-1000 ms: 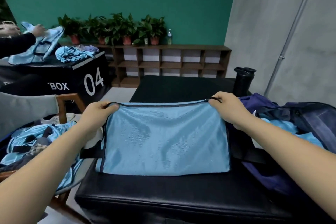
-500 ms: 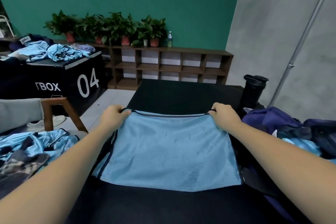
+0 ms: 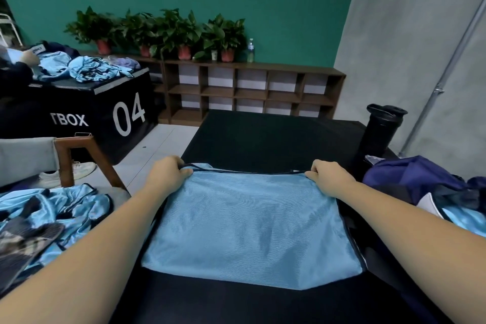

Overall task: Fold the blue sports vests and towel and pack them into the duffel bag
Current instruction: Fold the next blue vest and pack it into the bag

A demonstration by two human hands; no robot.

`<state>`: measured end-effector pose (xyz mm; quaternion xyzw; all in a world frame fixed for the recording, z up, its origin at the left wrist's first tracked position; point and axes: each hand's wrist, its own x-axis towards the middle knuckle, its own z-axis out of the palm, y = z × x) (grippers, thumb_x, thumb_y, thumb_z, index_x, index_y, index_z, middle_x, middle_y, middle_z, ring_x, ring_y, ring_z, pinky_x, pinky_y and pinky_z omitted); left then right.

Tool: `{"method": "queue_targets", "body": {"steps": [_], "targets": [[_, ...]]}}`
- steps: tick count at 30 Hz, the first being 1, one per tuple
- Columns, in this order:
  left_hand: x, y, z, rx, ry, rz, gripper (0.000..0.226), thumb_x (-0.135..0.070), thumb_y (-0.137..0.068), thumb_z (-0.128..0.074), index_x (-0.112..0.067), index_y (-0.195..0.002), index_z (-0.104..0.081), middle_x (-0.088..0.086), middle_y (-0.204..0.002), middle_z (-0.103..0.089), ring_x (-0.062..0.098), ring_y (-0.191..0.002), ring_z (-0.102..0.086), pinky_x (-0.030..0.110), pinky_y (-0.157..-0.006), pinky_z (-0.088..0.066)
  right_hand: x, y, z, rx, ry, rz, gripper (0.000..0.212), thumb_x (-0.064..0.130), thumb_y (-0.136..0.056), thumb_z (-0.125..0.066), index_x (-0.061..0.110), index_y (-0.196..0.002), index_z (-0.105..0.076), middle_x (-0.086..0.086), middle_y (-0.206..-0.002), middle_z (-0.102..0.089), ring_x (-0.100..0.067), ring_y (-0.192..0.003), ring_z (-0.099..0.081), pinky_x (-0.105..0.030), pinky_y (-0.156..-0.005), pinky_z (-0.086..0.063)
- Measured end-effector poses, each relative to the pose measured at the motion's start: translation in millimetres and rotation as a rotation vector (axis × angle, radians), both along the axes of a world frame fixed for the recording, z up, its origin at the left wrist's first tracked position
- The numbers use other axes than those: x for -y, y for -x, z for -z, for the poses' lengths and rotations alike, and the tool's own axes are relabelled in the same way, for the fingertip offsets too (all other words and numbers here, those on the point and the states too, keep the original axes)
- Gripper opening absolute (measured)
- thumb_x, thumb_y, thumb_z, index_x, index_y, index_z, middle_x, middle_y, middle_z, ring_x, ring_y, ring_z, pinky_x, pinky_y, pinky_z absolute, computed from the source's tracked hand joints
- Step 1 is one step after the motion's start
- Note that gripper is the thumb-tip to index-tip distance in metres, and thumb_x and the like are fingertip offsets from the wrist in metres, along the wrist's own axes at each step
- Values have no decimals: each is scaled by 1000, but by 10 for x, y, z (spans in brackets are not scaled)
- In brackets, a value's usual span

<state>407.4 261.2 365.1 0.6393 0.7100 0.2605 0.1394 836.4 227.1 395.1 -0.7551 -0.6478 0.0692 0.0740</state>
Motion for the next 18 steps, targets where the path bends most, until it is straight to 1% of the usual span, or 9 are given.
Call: {"method": "queue_targets", "body": {"steps": [2, 4, 6, 7, 9, 12, 14, 15, 18], "targets": [[-5, -11, 6, 6, -9, -7, 24, -39, -96, -77, -18, -103, -70, 5, -98, -72, 29, -96, -67, 39, -83, -55, 7, -36, -21, -47, 2, -19, 40, 57, -105, -55, 18, -99, -54, -6, -94, -66, -24, -82, -64, -42, -76, -57], [-6, -20, 17, 7, -13, -19, 23, -39, -96, -77, -18, -97, -67, 3, -91, -70, 27, -89, -66, 39, -77, -53, 15, -77, -33, -108, 20, -47, 51, 66, -96, -65, 17, -106, -54, -5, -98, -65, -23, -82, -63, -38, -72, -53], [2, -30, 14, 23, -23, -23, 24, -39, -96, -77, -19, -90, -66, 2, -85, -68, 23, -82, -64, 36, -70, -49, 16, -104, -17, -113, 59, -69, 62, 72, -87, -72, 20, -113, -55, -3, -102, -64, -21, -86, -63, -37, -75, -53], [0, -29, 14, 36, -25, -21, 24, -38, -96, -77, -19, -87, -66, 2, -83, -68, 23, -80, -63, 35, -68, -47, 11, -114, -2, -112, 70, -74, 63, 72, -85, -74, 20, -114, -55, -3, -103, -65, -20, -84, -62, -36, -74, -52], [-3, -21, -4, 53, -18, -10, 25, -36, -97, -77, -18, -85, -65, 3, -81, -68, 21, -78, -62, 34, -65, -45, -12, -135, 18, -139, 57, -79, 54, 62, -87, -79, 18, -109, -57, -7, -102, -66, -19, -76, -56, -34, -68, -47], [13, -2, -93, 109, -4, 16, 30, -35, -97, -77, -18, -77, -62, 2, -75, -66, 18, -71, -59, 33, -61, -39, -38, -155, -14, -153, 46, -96, 33, 42, -93, -80, 16, -92, -59, -3, -94, -65, -17, -76, -54, -31, -65, -44], [43, 9, -196, 149, -5, 39, 34, -34, -97, -77, -17, -73, -60, 3, -72, -63, 18, -69, -56, 33, -58, -36, -48, -144, -55, -138, 77, -106, 31, 35, -96, -78, 16, -81, -58, 0, -85, -62, -17, -73, -54, -30, -65, -44], [61, 18, -252, 167, -12, 45, 34, -33, -98, -76, -14, -74, -62, 5, -73, -64, 19, -69, -57, 33, -58, -35, -51, -134, -82, -131, 84, -110, 31, 34, -97, -77, 17, -79, -58, 1, -81, -61, -17, -72, -53, -29, -64, -44], [127, 53, -429, 304, -48, 46, 33, -34, -99, -75, -4, -86, -68, 11, -79, -67, 23, -73, -57, 33, -62, -38, -31, -101, -253, -161, 44, -131, 32, 32, -100, -74, 16, -78, -56, 1, -79, -59, -16, -69, -50, -29, -62, -42]]}}
